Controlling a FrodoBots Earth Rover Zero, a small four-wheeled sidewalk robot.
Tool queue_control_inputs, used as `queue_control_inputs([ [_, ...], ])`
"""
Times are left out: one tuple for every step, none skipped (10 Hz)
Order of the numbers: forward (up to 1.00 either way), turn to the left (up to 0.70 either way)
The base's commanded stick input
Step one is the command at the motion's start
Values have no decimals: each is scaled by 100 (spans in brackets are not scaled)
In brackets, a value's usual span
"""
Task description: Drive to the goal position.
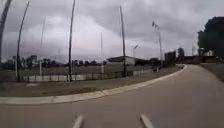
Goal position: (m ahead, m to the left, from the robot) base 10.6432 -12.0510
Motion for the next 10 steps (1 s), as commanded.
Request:
queue_control_inputs([
  [0, -95],
  [0, -95],
  [0, -95],
  [0, -95],
  [0, -95],
  [0, -95],
  [0, -95],
  [0, -95],
  [0, -95],
  [0, -95],
])
